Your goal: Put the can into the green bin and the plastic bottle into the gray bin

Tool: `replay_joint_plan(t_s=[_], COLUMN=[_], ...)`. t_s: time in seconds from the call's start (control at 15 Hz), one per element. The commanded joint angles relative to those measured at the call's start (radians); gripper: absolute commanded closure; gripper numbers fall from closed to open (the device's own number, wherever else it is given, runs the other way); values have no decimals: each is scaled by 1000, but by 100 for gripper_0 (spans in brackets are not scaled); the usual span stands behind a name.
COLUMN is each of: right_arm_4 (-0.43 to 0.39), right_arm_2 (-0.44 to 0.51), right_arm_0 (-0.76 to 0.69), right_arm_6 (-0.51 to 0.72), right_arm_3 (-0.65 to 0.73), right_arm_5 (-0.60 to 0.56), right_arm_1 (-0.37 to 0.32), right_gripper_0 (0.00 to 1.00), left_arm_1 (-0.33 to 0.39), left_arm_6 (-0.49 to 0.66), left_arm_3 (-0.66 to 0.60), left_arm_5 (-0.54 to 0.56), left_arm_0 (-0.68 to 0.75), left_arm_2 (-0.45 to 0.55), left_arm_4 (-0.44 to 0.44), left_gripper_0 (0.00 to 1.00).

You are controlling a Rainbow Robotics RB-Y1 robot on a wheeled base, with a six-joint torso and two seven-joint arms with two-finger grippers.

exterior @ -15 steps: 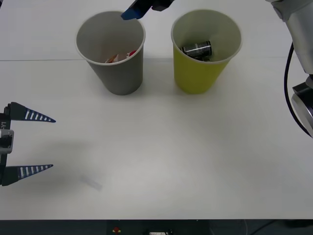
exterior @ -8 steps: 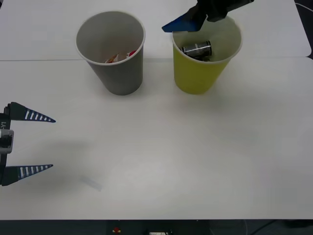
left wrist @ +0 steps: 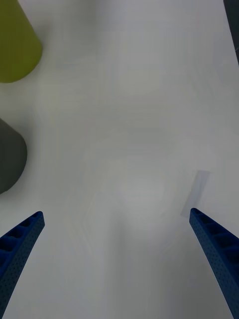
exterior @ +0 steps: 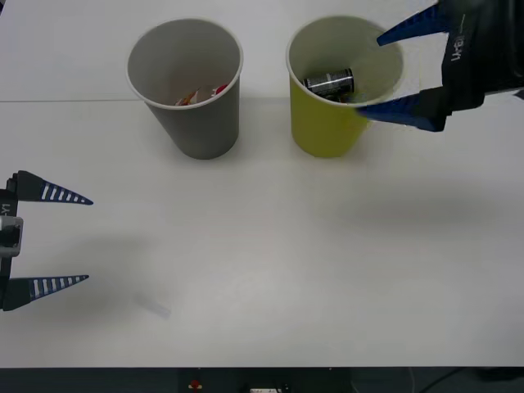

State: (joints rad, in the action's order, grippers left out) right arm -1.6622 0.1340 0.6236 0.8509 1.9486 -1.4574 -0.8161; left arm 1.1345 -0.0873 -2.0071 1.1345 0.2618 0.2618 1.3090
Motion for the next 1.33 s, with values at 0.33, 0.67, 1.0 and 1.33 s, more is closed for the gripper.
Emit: replay_joint_plan(t_s=[0.33,0.67,1.0,1.33], right_arm_4=[194,228,237,263], right_arm_2=[260,363,417,443], right_arm_0=[-275,-418,-539,-621], right_arm_6=[-276,-420,-510,-555], right_arm_3=[18,16,16,16], right_arm_5=[-113,-113,-113,-113], right_arm_1=[-38,-38,-38,-38], right_gripper_0=[0,0,0,0], left_arm_1=[0,0,0,0], left_arm_6=[0,0,0,0], left_arm_3=[0,0,0,0], left_arm_5=[0,0,0,0], left_arm_0=[0,0,0,0], left_arm_2=[0,0,0,0], left_arm_4=[0,0,0,0], left_gripper_0=[0,0,0,0])
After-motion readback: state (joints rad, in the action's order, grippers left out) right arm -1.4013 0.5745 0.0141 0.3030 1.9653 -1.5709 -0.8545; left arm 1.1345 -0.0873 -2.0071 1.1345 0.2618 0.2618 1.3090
